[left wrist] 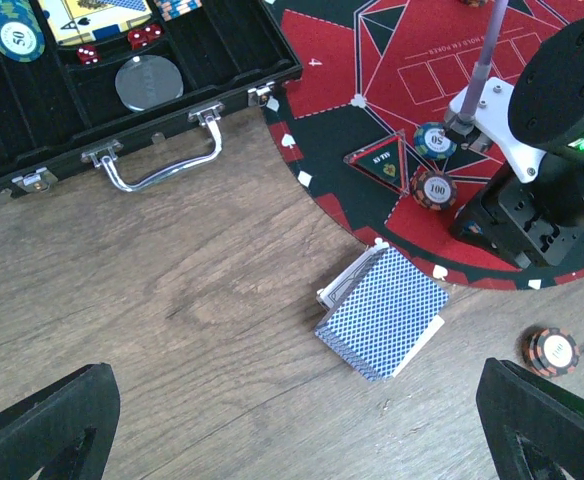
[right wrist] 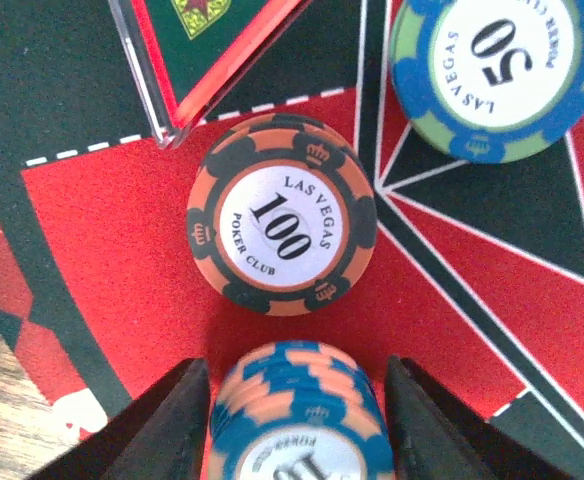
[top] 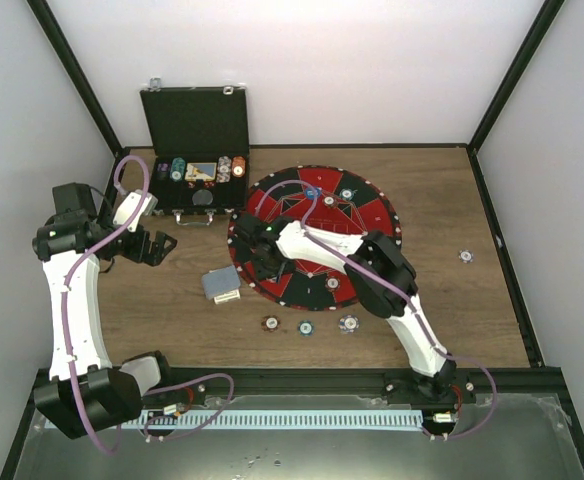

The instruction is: Distribute texas hold em gaming equipment

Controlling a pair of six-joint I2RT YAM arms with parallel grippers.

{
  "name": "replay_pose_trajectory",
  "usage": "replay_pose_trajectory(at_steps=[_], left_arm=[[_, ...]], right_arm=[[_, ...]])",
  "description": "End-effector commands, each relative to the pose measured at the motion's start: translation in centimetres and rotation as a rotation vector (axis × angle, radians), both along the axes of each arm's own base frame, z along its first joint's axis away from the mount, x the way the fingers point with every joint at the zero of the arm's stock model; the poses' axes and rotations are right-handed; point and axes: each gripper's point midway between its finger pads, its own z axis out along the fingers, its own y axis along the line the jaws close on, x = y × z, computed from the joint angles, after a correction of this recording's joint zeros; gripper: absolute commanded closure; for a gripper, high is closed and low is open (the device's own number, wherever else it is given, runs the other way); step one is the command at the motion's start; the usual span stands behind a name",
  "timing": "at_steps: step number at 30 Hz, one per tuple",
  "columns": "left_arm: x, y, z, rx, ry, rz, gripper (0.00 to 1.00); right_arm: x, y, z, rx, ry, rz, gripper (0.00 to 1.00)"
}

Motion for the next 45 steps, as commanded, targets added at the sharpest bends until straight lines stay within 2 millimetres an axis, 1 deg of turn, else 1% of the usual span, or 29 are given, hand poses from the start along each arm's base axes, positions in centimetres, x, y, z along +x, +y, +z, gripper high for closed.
replay_pose_trajectory(at_steps=[1,2,5,8,10,14,16,20,22,25,27,29,32,37,40,45], left_arm=[[0.0,-0.1,1.1,0.003,-0.030,-0.013,0.00],[0.0,-0.1,1.1,0.005,-0.031,-0.013,0.00],[0.0,-0.1,1.0,0.006,-0.030,-0.014,0.00],[-0.1,-0.1,1.0,0.004,-0.028,-0.016,0.00],[0.0,-0.1,1.0,0.004,-0.028,-0.017,0.00],[0.0,-0.2,1.0,0.001,-0.029,-0.020,0.00],[0.1,-0.2,1.0,-0.002,-0.029,-0.023,0.00],[0.1,-0.3,0.9,-0.008,-0.028,-0.026,0.00],[0.1,-0.3,0.9,-0.008,-0.029,-0.028,0.00],[0.0,-0.4,0.9,-0.009,-0.032,-0.030,0.00],[0.0,-0.4,0.8,-0.010,-0.031,-0.031,0.00],[0.0,-0.4,0.7,-0.013,-0.027,-0.029,0.00],[0.0,-0.5,0.6,-0.016,-0.025,-0.029,0.00],[-0.1,-0.5,0.8,-0.014,-0.027,-0.026,0.00],[-0.1,-0.4,0.8,-0.011,-0.028,-0.024,0.00],[-0.1,-0.3,0.8,-0.004,-0.028,-0.023,0.00]], right_arm=[[1.0,0.5,0.8,0.022,-0.016,-0.004,0.39],[0.9,0.4,1.1,0.023,-0.018,-0.004,0.35],[0.9,0.0,2.4,0.022,-0.033,-0.007,0.31],[0.7,-0.6,4.5,0.033,-0.056,-0.009,0.30],[0.3,-1.5,6.1,0.039,-0.074,-0.019,0.30],[-2.1,-5.0,7.5,0.024,-0.076,-0.056,0.29],[-3.6,-7.3,7.6,0.012,-0.068,-0.083,0.29],[-7.2,-12.4,6.7,-0.022,-0.040,-0.156,0.26],[-8.9,-14.4,6.3,-0.021,-0.022,-0.183,0.24],[-11.0,-16.6,5.6,-0.011,0.003,-0.213,0.21],[-11.9,-17.6,5.1,-0.004,0.011,-0.230,0.20],[-12.5,-18.1,4.6,0.007,0.021,-0.241,0.19],[-12.8,-18.4,3.8,0.017,0.038,-0.248,0.19],[-12.7,-18.4,2.2,0.024,0.057,-0.242,0.18],[-12.6,-18.8,1.1,0.022,0.074,-0.245,0.19],[-12.5,-18.5,0.5,0.030,0.081,-0.237,0.19]])
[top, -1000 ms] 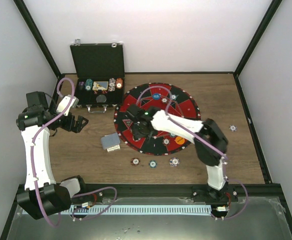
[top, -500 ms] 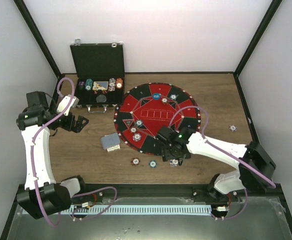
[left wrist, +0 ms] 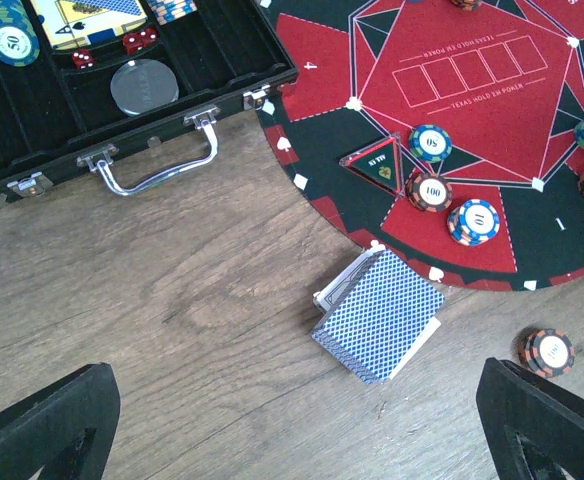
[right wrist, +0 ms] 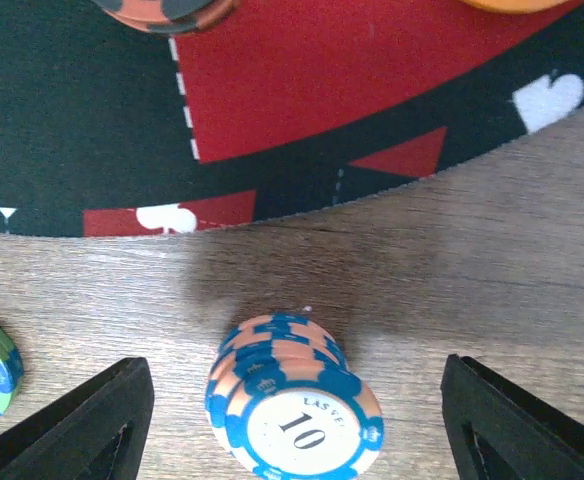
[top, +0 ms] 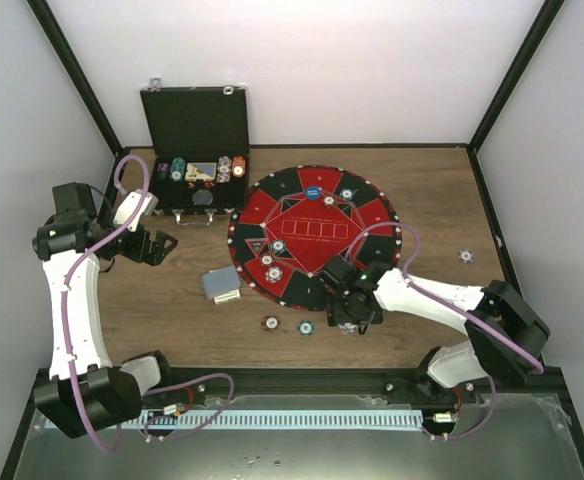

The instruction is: Distribute texas hold em gaming equipment

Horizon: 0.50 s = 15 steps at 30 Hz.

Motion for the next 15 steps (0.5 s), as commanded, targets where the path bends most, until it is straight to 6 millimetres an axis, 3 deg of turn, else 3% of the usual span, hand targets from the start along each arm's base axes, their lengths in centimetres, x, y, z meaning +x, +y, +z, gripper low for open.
replay_pose_trajectory(at_steps=[1,15], left_arm=[[-0.2,-0.2,0.7,0.003,-0.022,-0.013,0.00],[-0.1,-0.2,0.8,-0.002,-0.026,-0.013,0.00]], right_arm=[[0.5,0.9,-0.4,0.035,-0.007,0.009,0.19],[-0.3,0.1,-2.7,-0.007,0.038,-0.001,0.29]])
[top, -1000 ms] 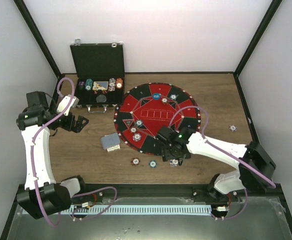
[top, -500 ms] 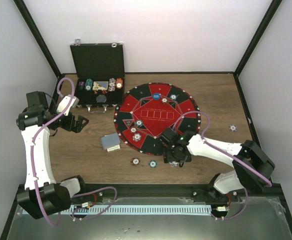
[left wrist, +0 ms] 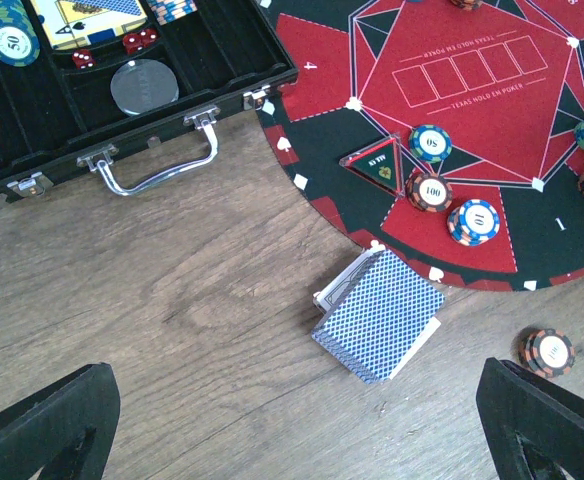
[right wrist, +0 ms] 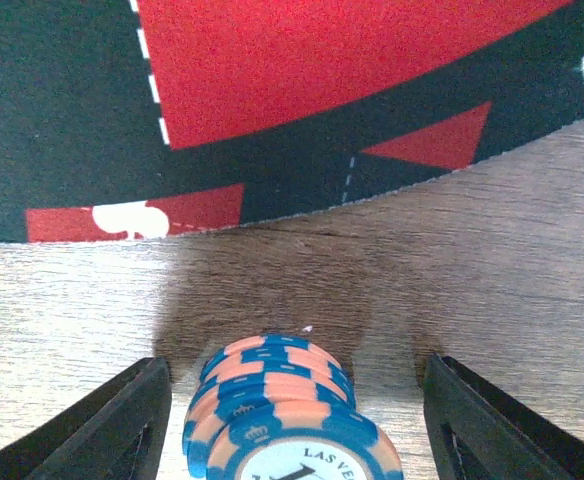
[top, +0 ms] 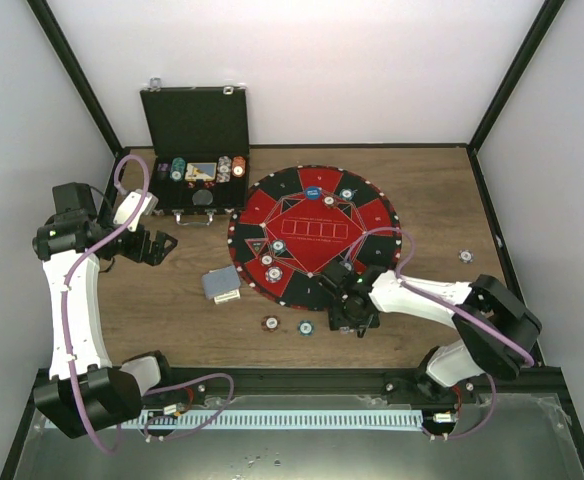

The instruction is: Distribute texas hold em gaming equipment

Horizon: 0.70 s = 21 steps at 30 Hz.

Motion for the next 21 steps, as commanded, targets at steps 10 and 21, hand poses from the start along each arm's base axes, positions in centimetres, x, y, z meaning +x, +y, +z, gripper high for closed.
replay_pose_trajectory(at_steps=[10,21], left_arm=[[-0.1,-0.2,0.8,0.002,-0.028,-0.013,0.00],[-0.2,-0.2,0.8,0.002,-0.027,-0.013,0.00]], right_arm=[[0.1,0.0,-0.3,0.003,0.000,-0.020,0.62],[0.8,-0.2,1.5,-0.009,-0.033,-0.031,0.37]])
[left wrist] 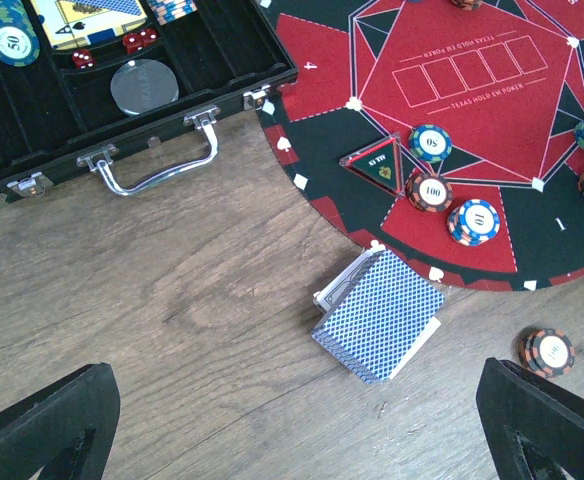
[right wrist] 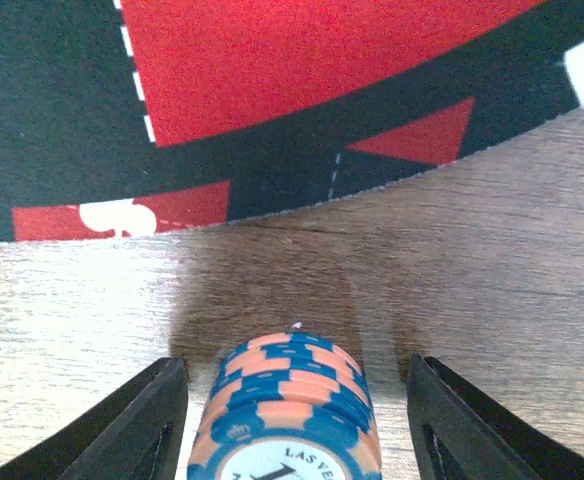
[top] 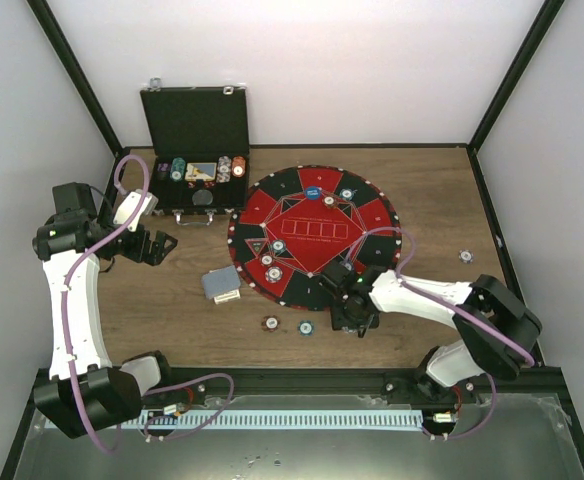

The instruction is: Distribute texas hold em gaming equipment

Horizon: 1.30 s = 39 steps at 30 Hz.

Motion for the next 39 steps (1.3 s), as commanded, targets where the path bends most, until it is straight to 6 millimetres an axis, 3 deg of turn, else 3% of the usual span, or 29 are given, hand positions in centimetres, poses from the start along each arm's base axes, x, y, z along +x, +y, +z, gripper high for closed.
replay_pose_trajectory(at_steps=[1,13,24,28,32,39], left_arm=[[-0.2,-0.2,0.7,0.003,-0.027,-0.013,0.00],[-0.2,-0.3,0.6,0.000,-0.025,-0.016,0.00],[-0.2,-0.2,0.7,0.003,-0.027,-0.017,0.00],[-0.3,-0.2,0.8,0.005,-0.029,-0.017,0.00],[-0.3,-0.2,0.8,0.009,-0.028,-0.018,0.00],[-0.3,-0.3,0.8,0.004,-0.028,-0.021,0.00]], right_arm=[[0.8,0.0,1.7,0.004,-0.037,-0.024,0.37],[0.9,0.1,2.5,0.020,-0.051,-0.022,0.46],[0.7,0.0,1.8,0.001,-0.030,-0.014,0.47],[0.7,0.1,1.8,0.001,-0.029,-0.013,0.54],[0.8,0.1,2.3,0.006,-0.039,-0.016,0.62],[1.4,0.3,4.6,0.013,-0.067,-0.014,0.64]])
